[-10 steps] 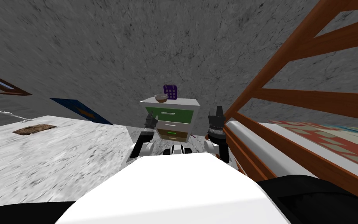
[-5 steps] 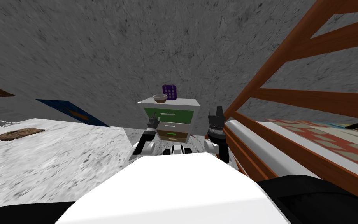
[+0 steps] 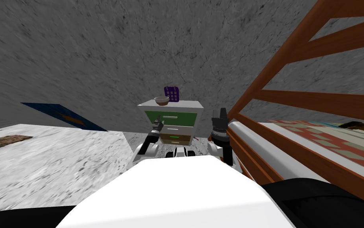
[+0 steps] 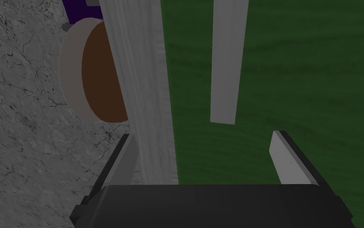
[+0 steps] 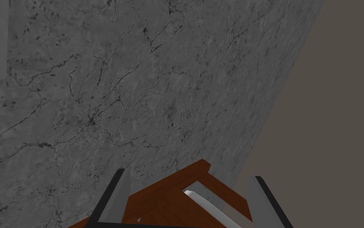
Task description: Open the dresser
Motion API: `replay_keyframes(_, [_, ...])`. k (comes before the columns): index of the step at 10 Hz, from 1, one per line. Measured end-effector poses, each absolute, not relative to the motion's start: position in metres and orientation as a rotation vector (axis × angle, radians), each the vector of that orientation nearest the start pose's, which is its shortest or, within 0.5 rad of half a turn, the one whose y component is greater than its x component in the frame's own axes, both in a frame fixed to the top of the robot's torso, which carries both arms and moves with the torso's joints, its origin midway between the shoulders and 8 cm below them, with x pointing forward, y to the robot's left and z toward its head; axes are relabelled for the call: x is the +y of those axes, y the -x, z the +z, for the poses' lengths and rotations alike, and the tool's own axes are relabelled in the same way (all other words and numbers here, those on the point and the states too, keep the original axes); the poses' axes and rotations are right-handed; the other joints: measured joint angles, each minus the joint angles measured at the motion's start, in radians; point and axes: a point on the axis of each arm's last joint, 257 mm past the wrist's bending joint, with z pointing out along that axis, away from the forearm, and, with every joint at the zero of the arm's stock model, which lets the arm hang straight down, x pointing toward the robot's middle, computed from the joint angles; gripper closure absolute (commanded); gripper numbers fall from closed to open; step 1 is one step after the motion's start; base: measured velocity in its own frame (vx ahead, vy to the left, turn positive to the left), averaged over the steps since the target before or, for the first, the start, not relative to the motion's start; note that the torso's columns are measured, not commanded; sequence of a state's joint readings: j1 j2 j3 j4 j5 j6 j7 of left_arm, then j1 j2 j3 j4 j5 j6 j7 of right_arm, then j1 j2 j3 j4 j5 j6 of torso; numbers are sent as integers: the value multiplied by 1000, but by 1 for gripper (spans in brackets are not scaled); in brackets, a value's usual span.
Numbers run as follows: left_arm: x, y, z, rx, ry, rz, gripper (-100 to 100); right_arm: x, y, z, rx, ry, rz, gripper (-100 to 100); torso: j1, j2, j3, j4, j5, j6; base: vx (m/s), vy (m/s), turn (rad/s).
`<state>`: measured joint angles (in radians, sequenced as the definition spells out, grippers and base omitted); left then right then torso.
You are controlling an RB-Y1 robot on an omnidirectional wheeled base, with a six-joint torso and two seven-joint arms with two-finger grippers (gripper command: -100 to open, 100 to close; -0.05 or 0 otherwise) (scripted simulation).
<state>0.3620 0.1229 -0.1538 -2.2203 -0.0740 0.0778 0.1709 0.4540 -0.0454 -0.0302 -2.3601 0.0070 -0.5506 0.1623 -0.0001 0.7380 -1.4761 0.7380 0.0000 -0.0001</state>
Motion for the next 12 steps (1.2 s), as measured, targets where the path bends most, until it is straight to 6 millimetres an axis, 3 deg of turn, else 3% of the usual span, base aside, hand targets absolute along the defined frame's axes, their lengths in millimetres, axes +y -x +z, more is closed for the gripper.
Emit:
replay_keyframes(4, [204,-445,-114,1174,1084,-1335,-100,-270,-318,82,559,-424,1168,0,0,0,0,0,0,0,18,22,-51])
replay_keyframes(8, [216,-460,-108,1153,1102,-1306,-100,-270,-318,82,558,-424,1168,0,0,0,0,0,0,0,9,6,-108])
replay_keyframes(9, [217,-460,-108,1153,1104,-1304,100,-270,-318,82,559,-424,1168,0,0,0,0,0,0,0,-5,-2,187])
replay_keyframes(11, [208,-450,-113,1172,1095,-1321,100,-270,-318,82,558,-424,1168,0,0,1,1,0,0,0,-9,-7,101])
replay_keyframes(12, [207,-450,-113,1171,1093,-1323,-100,-270,-318,82,558,-424,1168,0,0,0,0,0,0,1,8,-18,-26])
